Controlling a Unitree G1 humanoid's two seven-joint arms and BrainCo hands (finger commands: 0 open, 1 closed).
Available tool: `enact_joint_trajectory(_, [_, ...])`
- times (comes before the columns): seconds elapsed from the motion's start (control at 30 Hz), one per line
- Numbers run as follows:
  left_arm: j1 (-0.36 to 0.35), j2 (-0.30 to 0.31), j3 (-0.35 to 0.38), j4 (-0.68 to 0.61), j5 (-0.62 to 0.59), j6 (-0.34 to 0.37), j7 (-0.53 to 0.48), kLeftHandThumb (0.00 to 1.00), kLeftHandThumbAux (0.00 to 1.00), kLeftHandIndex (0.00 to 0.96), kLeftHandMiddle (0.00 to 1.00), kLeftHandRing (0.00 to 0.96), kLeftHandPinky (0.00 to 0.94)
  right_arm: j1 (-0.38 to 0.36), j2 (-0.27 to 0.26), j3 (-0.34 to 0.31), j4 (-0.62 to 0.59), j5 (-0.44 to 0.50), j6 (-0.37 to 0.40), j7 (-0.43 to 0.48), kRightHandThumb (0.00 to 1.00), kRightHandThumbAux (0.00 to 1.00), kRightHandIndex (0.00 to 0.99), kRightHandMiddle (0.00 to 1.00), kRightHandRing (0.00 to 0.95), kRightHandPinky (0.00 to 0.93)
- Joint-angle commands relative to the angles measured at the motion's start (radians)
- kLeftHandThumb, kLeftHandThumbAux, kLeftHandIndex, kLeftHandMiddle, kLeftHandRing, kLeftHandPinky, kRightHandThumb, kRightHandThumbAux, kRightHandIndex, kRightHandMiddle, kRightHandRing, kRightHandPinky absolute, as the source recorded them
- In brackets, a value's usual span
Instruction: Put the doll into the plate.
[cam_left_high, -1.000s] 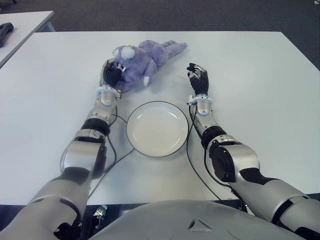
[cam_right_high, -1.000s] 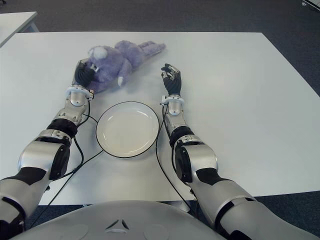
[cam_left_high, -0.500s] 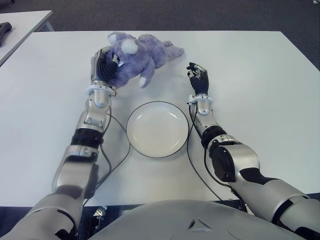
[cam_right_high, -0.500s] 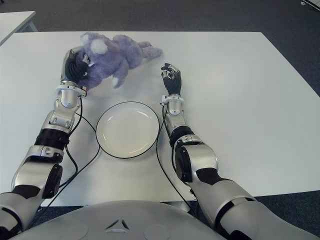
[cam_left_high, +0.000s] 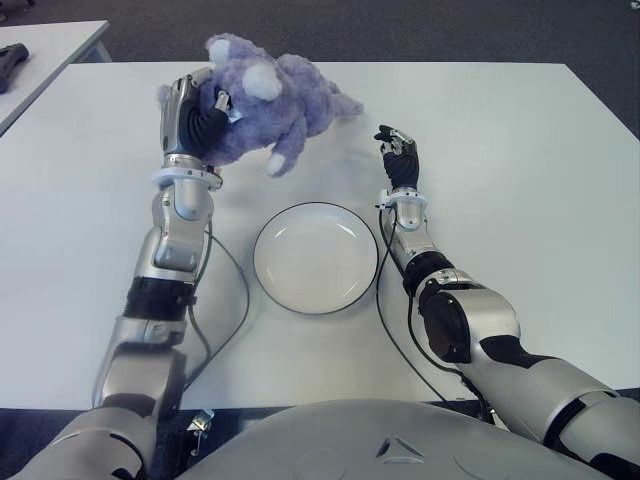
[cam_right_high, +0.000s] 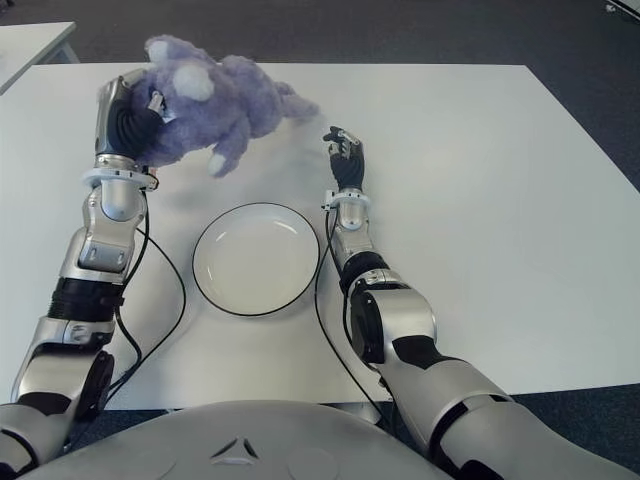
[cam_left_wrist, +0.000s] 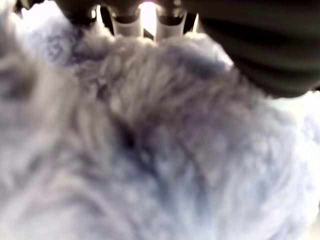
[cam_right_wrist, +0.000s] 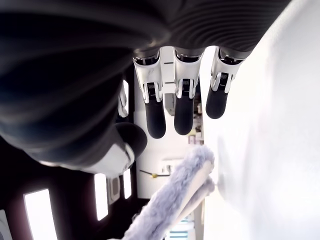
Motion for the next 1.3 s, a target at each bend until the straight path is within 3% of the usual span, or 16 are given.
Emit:
enact_joint_trajectory(0.03, [0.072, -0.006, -0.004, -0.152, 0.018, 0.067, -0.07, 0.741, 0.695, 0.443, 0.836, 0.842, 0.858, 0.193, 0.119, -0.038, 0.127, 0.044, 0.114, 0.017, 1.0, 0.695, 0.443, 0.232, 0.366, 0.485])
enact_joint_trajectory(0.27, [0.102, 0.0, -0.009, -0.234, 0.034, 0.086, -0.098, 0.741, 0.695, 0.443, 0.835, 0.842, 0.858, 0.193, 0.119, -0.04, 0.127, 0.042, 0.117, 0.021, 1.0, 0.694, 0.443, 0.226, 0.367, 0.486])
enact_joint_trajectory(0.9, [0.211, 0.058, 0.019, -0.431, 0.087, 0.037, -0.156, 0.738, 0.695, 0.443, 0.836, 0.843, 0.854, 0.188, 0.12, -0.049, 0.127, 0.045, 0.115, 0.022, 1.0, 0.694, 0.443, 0.219, 0.368, 0.484])
enact_joint_trajectory(1.3, [0.331, 0.044, 0.02, -0.574, 0.07, 0.039, -0.221, 0.737, 0.695, 0.443, 0.84, 0.845, 0.854, 0.189, 0.117, -0.042, 0.128, 0.034, 0.117, 0.016, 1.0, 0.694, 0.444, 0.226, 0.368, 0.483])
